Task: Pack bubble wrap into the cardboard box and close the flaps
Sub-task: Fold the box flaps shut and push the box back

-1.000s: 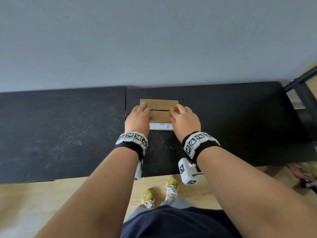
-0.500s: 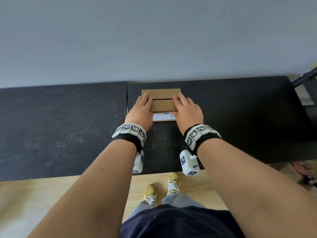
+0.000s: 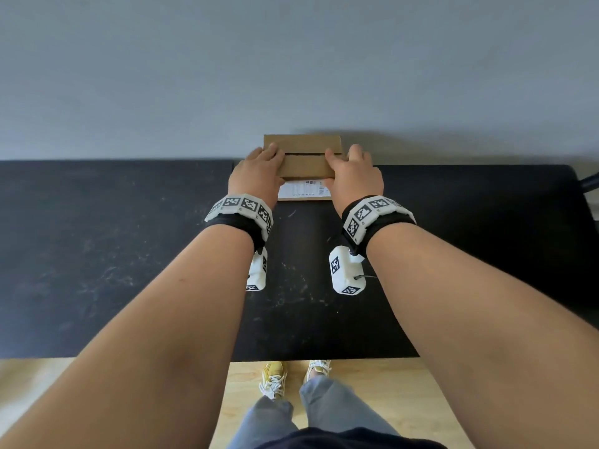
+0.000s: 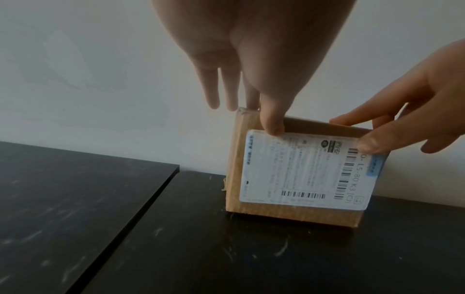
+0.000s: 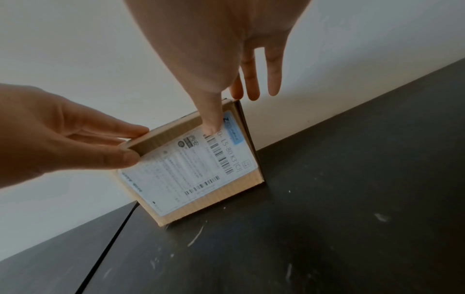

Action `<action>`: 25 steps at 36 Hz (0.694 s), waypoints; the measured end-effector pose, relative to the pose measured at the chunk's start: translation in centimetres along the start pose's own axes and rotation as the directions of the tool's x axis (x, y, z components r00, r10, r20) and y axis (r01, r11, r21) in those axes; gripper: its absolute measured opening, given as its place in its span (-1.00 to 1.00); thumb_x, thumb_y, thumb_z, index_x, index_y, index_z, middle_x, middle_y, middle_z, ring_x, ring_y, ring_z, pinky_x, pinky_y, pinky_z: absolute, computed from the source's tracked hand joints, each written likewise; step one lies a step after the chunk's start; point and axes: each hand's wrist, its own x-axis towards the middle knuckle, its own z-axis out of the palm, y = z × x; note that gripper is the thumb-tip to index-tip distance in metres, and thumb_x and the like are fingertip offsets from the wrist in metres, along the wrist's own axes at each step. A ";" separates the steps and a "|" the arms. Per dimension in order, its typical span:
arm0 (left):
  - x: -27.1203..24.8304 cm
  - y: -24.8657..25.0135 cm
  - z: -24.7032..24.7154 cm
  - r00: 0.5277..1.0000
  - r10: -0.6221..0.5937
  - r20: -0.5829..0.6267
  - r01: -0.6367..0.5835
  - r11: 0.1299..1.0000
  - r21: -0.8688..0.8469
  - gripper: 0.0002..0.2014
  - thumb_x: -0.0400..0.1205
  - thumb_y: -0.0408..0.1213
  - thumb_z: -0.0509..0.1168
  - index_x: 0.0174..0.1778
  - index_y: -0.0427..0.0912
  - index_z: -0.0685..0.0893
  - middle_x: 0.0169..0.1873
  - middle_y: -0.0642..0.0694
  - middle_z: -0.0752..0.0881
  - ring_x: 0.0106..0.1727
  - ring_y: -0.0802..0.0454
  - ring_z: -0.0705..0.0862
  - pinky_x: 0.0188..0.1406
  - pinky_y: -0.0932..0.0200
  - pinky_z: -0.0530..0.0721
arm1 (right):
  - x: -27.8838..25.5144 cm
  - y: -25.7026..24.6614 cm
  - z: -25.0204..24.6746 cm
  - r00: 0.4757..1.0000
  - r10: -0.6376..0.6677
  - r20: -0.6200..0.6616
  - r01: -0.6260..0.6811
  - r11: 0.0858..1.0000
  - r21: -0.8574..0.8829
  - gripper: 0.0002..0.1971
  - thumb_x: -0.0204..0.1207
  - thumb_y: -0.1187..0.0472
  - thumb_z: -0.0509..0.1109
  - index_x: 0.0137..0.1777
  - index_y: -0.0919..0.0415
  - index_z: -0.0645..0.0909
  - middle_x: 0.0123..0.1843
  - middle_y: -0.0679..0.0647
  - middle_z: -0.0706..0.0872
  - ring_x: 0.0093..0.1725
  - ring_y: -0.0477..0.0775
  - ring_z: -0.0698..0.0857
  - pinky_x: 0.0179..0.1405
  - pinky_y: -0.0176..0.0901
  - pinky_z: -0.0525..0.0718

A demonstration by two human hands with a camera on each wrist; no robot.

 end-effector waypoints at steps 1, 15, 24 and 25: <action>0.4 0.0 0.0 1.000 0.000 -0.008 0.000 1.000 0.008 -0.47 0.71 -0.20 0.25 0.61 -0.10 0.32 0.61 0.06 0.28 0.58 -0.04 0.29 0.43 0.00 0.45 | 0.4 0.0 -0.1 1.000 -0.001 -0.002 0.001 1.000 -0.003 -0.42 0.61 0.15 0.36 0.61 -0.05 0.31 0.38 0.16 0.41 0.34 0.19 0.44 0.11 0.02 0.51; 3.1 0.8 0.2 0.996 -0.069 -0.063 0.069 0.998 -0.010 -0.55 0.56 -0.40 0.40 0.37 -0.18 0.52 0.34 -0.07 0.53 0.39 -0.08 0.45 0.16 -0.01 0.62 | 2.8 0.4 -0.5 0.999 -0.036 0.001 0.036 0.999 0.028 -0.47 0.53 0.31 0.36 0.49 0.02 0.39 0.30 0.13 0.46 0.14 0.23 0.59 -0.08 0.01 0.47; 2.7 0.9 -0.6 0.995 -0.085 -0.056 0.076 0.987 -0.138 -0.46 0.52 -0.41 0.37 0.42 -0.15 0.41 0.42 -0.05 0.43 0.45 -0.03 0.43 0.22 0.00 0.64 | 2.3 -0.6 -2.0 0.998 -0.014 0.061 0.011 0.998 0.060 -0.38 0.48 0.45 0.27 0.50 0.07 0.24 0.20 0.19 0.53 0.00 0.30 0.67 -0.20 0.06 0.57; 2.6 0.8 -0.8 0.996 -0.073 -0.057 0.064 0.987 -0.148 -0.43 0.52 -0.41 0.35 0.47 -0.14 0.38 0.48 -0.05 0.38 0.51 -0.03 0.37 0.31 0.00 0.60 | 2.2 -0.7 -2.3 0.997 -0.005 0.079 0.000 0.998 0.063 -0.34 0.49 0.44 0.26 0.56 0.04 0.18 0.21 0.20 0.53 0.01 0.30 0.67 -0.19 0.06 0.58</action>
